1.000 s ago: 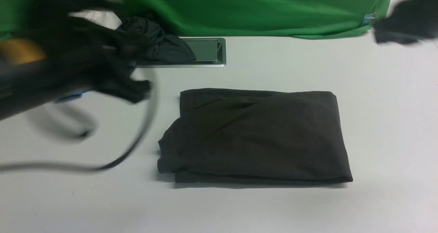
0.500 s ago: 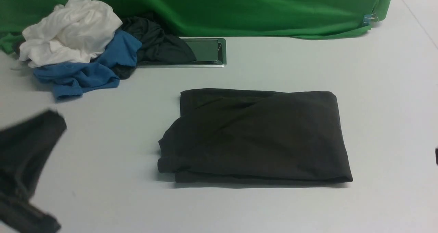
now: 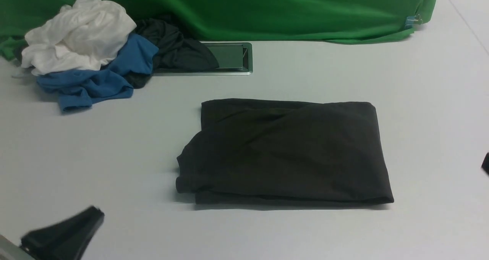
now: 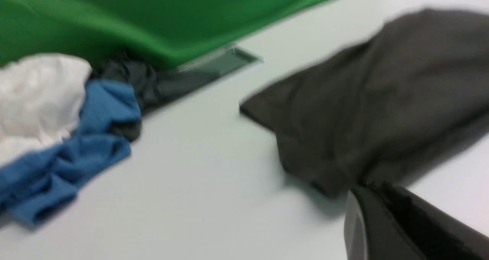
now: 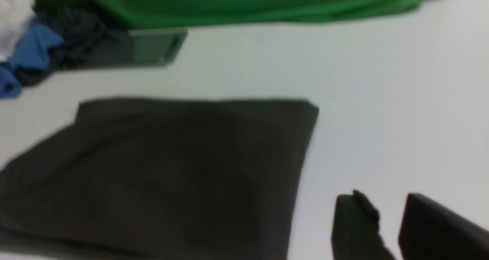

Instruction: Fold a long-sleeved shirt on a white desktop.

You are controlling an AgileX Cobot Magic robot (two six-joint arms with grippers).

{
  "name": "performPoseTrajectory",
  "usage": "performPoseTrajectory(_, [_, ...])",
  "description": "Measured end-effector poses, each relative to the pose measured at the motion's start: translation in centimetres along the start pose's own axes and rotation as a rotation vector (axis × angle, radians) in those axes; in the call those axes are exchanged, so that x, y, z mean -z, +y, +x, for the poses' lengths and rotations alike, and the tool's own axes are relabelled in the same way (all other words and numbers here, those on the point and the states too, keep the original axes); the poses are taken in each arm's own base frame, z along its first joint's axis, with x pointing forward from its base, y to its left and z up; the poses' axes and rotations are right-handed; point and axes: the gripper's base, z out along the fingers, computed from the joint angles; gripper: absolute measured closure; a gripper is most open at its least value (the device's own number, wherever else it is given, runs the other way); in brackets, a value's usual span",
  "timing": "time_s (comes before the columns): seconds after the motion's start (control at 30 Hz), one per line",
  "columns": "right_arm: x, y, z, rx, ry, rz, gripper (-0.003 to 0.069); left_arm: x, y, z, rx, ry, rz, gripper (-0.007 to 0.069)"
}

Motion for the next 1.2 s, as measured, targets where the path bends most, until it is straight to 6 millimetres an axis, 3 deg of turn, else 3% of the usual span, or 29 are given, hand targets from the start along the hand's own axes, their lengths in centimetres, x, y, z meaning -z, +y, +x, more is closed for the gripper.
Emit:
performPoseTrajectory(0.3, [-0.1,-0.1,0.5,0.049,-0.003,0.0,0.0426,0.0,-0.4,1.0,-0.013,0.069,0.032,0.0607])
performPoseTrajectory(0.37, [0.4,-0.1,0.4,0.097,-0.05,0.003,0.047,0.0,-0.4,1.1,-0.024,0.073,0.033,0.0607])
performPoseTrajectory(0.4, [0.7,-0.3,0.6,0.113,-0.088,0.007,0.0529,0.0,-0.4,1.1,-0.029,0.074,0.033,0.0607])
performPoseTrajectory(0.43, [0.9,-0.3,0.6,0.113,-0.102,0.009,0.0529,0.0,-0.4,1.1,-0.029,0.075,0.034,0.0607])
performPoseTrajectory(0.47, [1.4,-0.7,1.6,0.123,-0.148,0.022,0.06,0.0,-0.4,1.1,-0.031,0.076,0.034,0.0607])
performPoseTrajectory(0.53, [1.7,-1.0,2.4,0.124,-0.173,0.031,0.0616,0.0,-0.4,1.1,-0.031,0.076,0.034,0.0607])
performPoseTrajectory(0.57, [1.9,-1.4,3.7,0.131,-0.205,0.041,0.0627,0.0,-0.4,1.1,-0.032,0.076,0.034,0.0607])
performPoseTrajectory(0.63, [2.1,-1.8,5.7,0.15,-0.251,0.046,0.063,0.0,-0.4,1.1,-0.033,0.076,0.033,0.0607])
performPoseTrajectory(0.77, [3.0,-2.1,7.1,0.16,-0.277,0.05,0.063,0.0,-0.4,1.1,-0.034,0.076,0.034,0.0607])
performPoseTrajectory(1.2, [3.2,-2.5,7.4,0.149,-0.263,0.128,0.0627,0.0,-0.4,1.1,-0.056,0.083,0.034,0.0607])
